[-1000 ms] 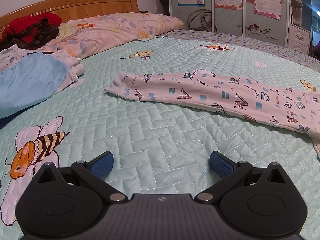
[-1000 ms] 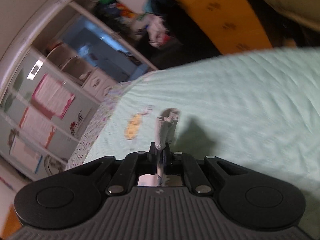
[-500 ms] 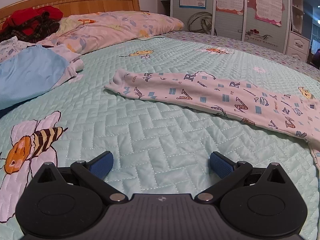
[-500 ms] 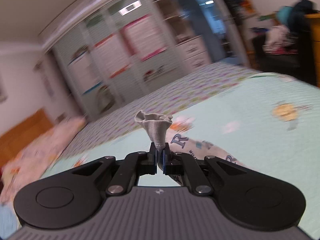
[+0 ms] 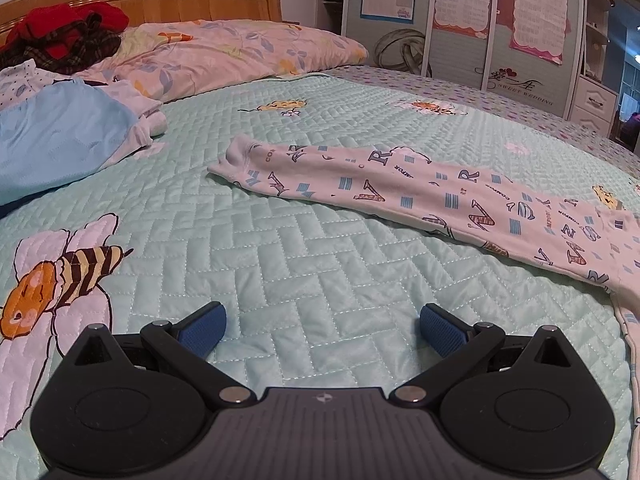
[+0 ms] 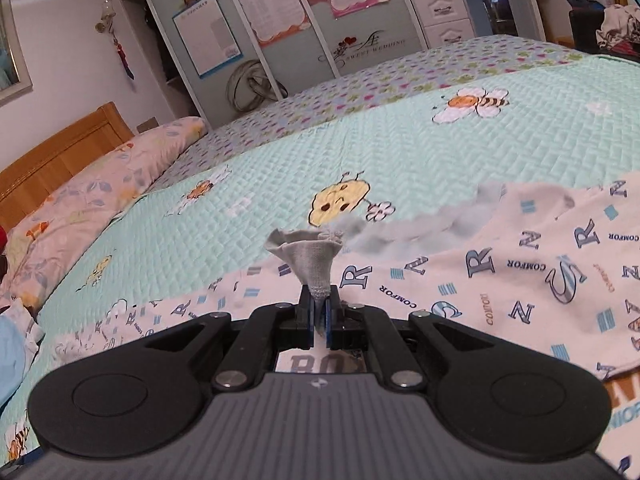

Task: Fold clothes
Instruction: 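Lift the held cuff with the right gripper and carry it across the garment, then lay the lettered garment onto the BOXING CHAMPION shirt and open the right gripper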

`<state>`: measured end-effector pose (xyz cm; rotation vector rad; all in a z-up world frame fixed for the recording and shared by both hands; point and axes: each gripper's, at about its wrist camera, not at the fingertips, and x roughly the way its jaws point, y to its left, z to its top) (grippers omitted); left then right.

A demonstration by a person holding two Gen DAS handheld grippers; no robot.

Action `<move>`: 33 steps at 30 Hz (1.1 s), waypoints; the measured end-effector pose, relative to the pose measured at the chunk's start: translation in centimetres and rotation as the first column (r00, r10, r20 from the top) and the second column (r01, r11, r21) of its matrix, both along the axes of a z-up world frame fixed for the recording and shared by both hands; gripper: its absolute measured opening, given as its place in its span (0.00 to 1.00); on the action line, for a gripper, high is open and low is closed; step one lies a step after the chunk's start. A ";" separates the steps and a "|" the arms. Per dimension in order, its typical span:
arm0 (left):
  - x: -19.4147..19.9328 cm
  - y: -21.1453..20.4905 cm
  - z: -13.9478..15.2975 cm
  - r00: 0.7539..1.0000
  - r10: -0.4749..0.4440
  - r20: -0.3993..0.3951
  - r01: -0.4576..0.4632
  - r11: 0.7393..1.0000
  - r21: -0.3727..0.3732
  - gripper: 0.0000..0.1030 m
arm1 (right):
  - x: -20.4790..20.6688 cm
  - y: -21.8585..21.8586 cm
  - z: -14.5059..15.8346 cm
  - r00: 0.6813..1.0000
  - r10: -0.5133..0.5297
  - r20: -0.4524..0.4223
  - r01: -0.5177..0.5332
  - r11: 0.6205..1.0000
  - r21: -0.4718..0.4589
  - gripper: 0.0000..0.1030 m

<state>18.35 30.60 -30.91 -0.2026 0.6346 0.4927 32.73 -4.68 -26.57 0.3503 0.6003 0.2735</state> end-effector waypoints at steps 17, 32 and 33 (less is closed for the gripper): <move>0.0 0.0 0.0 1.000 -0.001 0.000 0.001 1.000 0.001 1.00 | 0.6 3.4 -2.5 0.994 0.082 -0.067 -0.085 0.995 -0.044 0.50; 0.0 0.1 0.0 1.000 0.000 0.000 0.000 1.000 -0.005 1.00 | 0.3 3.6 -2.2 0.976 0.172 -0.136 -0.146 0.973 0.177 0.56; 0.1 0.1 0.0 1.000 0.000 -0.003 0.000 1.000 -0.009 1.00 | -0.5 2.7 -1.7 0.981 0.161 -0.108 -0.136 0.968 0.211 0.56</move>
